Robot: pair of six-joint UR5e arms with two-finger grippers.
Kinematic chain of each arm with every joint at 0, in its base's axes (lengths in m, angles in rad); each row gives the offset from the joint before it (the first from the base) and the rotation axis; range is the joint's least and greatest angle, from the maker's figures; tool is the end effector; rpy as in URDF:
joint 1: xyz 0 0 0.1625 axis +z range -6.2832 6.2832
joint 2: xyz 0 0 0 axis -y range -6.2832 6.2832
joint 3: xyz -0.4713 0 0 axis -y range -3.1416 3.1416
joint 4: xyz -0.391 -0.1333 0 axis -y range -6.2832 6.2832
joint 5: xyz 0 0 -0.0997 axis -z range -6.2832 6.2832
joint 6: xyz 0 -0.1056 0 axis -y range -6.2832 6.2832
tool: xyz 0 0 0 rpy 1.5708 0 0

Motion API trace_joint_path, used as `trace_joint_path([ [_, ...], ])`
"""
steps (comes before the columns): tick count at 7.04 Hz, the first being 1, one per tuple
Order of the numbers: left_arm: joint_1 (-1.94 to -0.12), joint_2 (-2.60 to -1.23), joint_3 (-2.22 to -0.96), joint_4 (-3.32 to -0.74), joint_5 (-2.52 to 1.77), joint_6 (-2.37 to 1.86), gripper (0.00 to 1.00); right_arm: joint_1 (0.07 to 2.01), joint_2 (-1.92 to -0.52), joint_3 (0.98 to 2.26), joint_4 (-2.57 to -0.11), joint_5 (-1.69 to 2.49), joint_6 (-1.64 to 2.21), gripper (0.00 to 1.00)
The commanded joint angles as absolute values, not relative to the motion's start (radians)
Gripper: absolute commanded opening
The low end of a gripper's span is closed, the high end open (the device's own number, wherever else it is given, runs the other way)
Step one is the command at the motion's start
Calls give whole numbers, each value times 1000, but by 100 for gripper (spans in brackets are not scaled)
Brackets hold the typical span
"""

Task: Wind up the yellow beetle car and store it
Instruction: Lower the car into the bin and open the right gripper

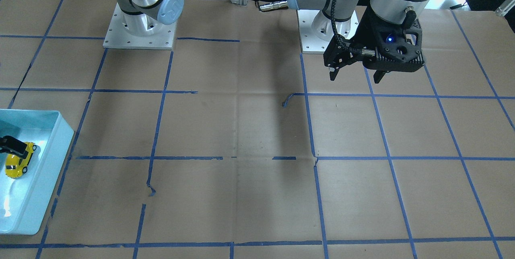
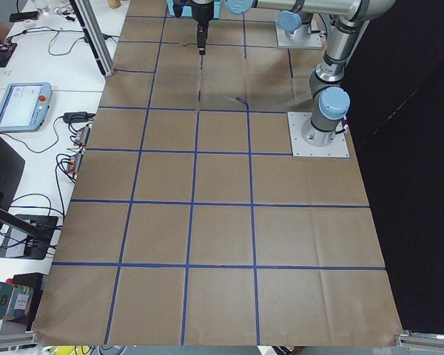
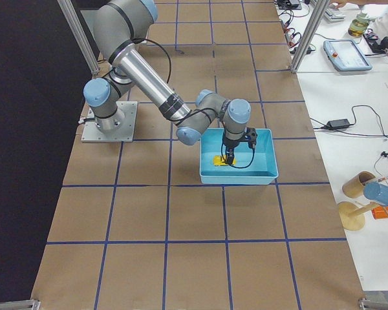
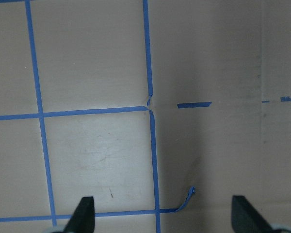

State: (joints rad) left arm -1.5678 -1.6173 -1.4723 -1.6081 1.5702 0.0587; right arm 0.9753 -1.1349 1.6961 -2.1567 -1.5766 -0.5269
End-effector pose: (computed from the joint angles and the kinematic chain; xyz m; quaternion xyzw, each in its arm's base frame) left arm -0.1318 -0.5140 0.5495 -0.0278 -0.9996 0.0074 0.0001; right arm -0.2448 -0.5979 0.2785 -0.0343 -0.9993 0.0089 0.0090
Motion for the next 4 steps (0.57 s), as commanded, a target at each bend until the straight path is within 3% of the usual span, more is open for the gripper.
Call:
trace_joint_path([
  [1,-1569,-1618,-1471,-1608,1569,58,99,986,-1184,1614,-2075,-1578,-478,100],
  [4,-1566,-1621,-1471,-1603,1569,60,99,1158,-1391,1519,-1736,-1588,-203,100],
])
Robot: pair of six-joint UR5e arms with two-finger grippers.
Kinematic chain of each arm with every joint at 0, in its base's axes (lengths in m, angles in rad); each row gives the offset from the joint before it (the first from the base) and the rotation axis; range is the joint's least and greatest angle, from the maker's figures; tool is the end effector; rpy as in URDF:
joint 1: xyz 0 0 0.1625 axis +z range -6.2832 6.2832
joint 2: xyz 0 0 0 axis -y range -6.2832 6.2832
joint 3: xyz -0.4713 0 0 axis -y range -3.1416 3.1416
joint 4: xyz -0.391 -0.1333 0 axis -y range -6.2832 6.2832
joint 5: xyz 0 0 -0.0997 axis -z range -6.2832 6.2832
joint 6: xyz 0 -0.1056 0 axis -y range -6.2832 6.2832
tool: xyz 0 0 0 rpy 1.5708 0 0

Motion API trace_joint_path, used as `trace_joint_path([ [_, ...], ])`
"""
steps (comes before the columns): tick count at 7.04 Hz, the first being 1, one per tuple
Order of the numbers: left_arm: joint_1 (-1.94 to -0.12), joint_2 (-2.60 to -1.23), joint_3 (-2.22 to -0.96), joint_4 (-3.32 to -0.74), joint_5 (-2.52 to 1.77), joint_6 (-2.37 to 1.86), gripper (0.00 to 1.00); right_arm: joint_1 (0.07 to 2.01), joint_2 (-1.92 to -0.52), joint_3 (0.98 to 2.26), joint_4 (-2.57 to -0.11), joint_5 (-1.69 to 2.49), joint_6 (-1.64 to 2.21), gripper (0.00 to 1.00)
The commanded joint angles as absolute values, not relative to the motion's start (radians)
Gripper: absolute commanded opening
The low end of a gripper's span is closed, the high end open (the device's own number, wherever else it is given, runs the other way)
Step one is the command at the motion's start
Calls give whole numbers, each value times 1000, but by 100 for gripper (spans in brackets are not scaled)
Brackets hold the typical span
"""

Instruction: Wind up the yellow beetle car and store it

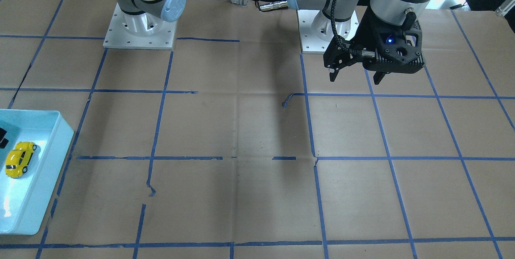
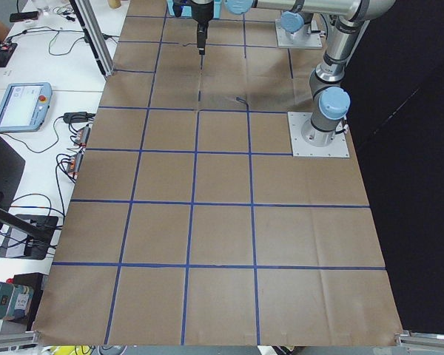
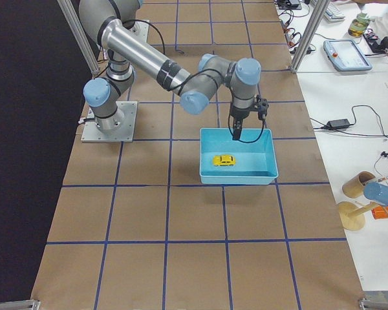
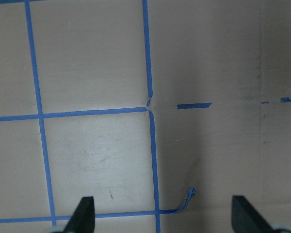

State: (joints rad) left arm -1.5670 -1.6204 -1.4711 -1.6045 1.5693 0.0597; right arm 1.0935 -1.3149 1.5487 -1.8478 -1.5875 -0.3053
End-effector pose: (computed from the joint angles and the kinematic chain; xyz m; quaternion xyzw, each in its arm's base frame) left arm -0.1315 -0.5158 0.5488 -0.0280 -0.9996 0.0082 0.0005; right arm -0.1605 -0.5968 0.4267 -0.0860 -0.9960 0.0168 0.0160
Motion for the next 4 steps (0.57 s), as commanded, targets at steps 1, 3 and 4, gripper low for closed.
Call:
trace_joint_path([
  [1,-1568,-1621,-1473,-1603,1571,60,99,1217,-1422,1516,-1718,-1582,-117,100],
  [3,-1568,-1623,-1471,-1601,1569,60,99,1395,-1454,1519,-1704,-1589,63,100],
  [4,-1568,-1623,-1471,-1601,1569,58,99,1486,-1454,1519,-1703,-1591,125,100],
])
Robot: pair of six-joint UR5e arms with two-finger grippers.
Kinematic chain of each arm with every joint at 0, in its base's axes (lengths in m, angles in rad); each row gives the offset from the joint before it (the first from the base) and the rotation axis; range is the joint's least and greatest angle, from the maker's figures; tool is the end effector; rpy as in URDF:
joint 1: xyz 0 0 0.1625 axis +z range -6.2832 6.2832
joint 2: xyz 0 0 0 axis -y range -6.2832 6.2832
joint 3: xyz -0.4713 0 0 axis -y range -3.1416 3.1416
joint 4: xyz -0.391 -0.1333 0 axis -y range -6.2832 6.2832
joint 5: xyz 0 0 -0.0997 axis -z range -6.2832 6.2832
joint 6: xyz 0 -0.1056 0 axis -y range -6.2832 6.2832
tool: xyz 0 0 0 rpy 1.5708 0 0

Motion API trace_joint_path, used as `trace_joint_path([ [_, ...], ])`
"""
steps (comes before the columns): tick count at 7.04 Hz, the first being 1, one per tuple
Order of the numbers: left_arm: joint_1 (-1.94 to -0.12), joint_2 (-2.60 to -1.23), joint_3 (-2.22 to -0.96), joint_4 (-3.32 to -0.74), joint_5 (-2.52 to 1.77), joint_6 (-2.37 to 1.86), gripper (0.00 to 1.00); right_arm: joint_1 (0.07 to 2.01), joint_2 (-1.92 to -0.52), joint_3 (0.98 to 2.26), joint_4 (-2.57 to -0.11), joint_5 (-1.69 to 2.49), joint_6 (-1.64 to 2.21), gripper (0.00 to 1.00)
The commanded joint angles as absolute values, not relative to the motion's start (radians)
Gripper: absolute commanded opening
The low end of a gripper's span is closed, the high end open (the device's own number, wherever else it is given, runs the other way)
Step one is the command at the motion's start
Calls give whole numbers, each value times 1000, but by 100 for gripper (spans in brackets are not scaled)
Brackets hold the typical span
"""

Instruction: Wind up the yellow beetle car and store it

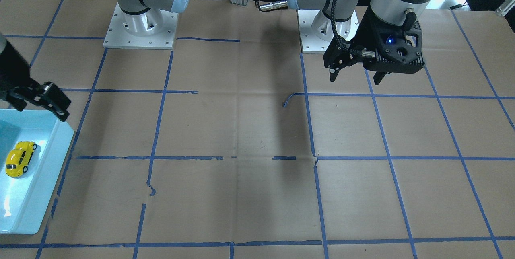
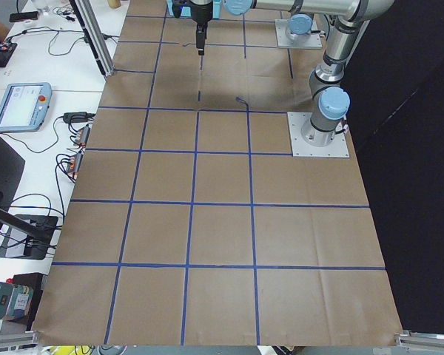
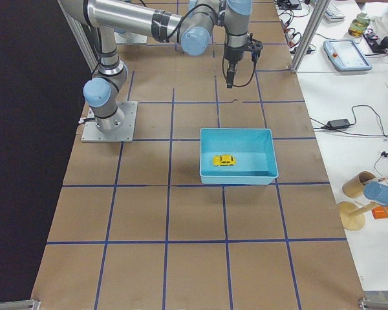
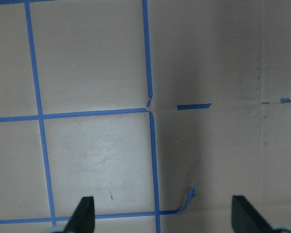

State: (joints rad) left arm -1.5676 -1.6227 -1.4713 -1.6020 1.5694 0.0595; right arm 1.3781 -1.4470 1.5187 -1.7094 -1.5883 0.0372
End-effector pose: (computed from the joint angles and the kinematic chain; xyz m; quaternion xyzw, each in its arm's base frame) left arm -0.1318 -0.5168 0.5478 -0.0282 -0.9996 0.0082 0.0004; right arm 0.0228 -0.5696 0.5035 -0.1149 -0.9928 0.0327 0.0113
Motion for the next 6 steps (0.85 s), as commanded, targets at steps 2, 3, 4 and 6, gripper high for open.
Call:
trace_joint_path([
  [2,-1568,-1621,-1471,-1603,1571,60,99,1587,-1451,1523,-1698,-1591,181,100],
  [3,-1568,-1621,-1471,-1603,1571,60,99,1617,-1451,1523,-1678,-1589,210,100],
  [4,-1568,-1624,-1471,-1601,1572,60,99,1643,-1454,1522,-1643,-1588,210,100],
  [6,-1568,-1624,-1471,-1601,1571,58,99,1651,-1457,1525,-1594,-1578,206,100],
])
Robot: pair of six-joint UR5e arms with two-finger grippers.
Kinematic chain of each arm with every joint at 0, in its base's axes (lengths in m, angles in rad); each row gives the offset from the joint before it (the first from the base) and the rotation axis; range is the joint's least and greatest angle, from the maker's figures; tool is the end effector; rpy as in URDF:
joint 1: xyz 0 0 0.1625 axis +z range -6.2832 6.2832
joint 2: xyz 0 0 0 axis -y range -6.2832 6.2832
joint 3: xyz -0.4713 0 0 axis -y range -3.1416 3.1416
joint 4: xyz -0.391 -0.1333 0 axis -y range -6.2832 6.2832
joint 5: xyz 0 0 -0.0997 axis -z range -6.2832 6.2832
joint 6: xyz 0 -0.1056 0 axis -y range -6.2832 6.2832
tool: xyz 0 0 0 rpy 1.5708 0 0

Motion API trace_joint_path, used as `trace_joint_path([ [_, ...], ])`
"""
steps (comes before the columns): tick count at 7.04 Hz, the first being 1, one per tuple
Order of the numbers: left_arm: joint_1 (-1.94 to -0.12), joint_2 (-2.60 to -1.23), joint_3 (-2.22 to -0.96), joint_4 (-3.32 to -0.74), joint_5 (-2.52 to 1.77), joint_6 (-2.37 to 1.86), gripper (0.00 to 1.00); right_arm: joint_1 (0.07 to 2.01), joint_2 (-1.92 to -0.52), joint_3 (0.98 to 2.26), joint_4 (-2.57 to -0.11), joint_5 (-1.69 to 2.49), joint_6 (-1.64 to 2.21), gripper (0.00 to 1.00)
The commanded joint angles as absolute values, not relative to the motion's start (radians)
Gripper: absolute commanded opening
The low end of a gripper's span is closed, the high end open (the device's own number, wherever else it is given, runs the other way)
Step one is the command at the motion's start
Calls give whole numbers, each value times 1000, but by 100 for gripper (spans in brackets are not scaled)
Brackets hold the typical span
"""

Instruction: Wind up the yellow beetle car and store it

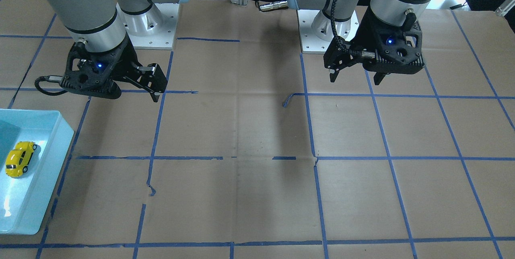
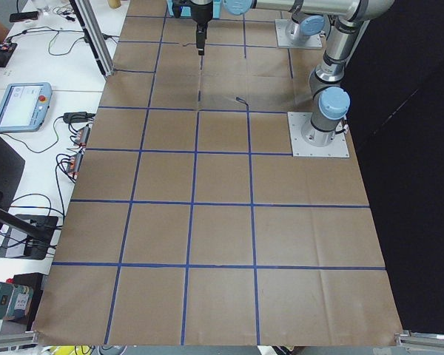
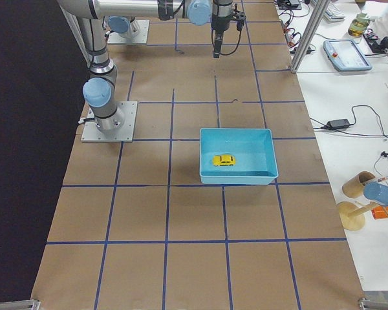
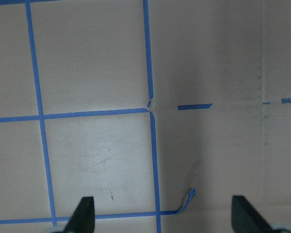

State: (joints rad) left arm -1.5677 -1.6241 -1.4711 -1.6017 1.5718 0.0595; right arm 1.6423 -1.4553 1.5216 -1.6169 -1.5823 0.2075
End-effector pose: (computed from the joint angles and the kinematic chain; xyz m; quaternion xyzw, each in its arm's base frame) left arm -0.1316 -0.5174 0.5472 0.0282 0.9996 -0.0077 0.0007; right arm 0.1705 -0.5312 0.4972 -0.0679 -0.9976 -0.0092 0.0071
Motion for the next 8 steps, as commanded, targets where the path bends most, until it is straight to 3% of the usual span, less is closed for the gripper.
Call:
trace_joint_path([
  [1,-1569,-1623,-1473,-1601,1571,58,99,1648,-1457,1525,-1570,-1577,189,100],
  [8,-1569,-1621,-1471,-1601,1571,58,99,1608,-1480,1523,-1560,-1589,89,100],
])
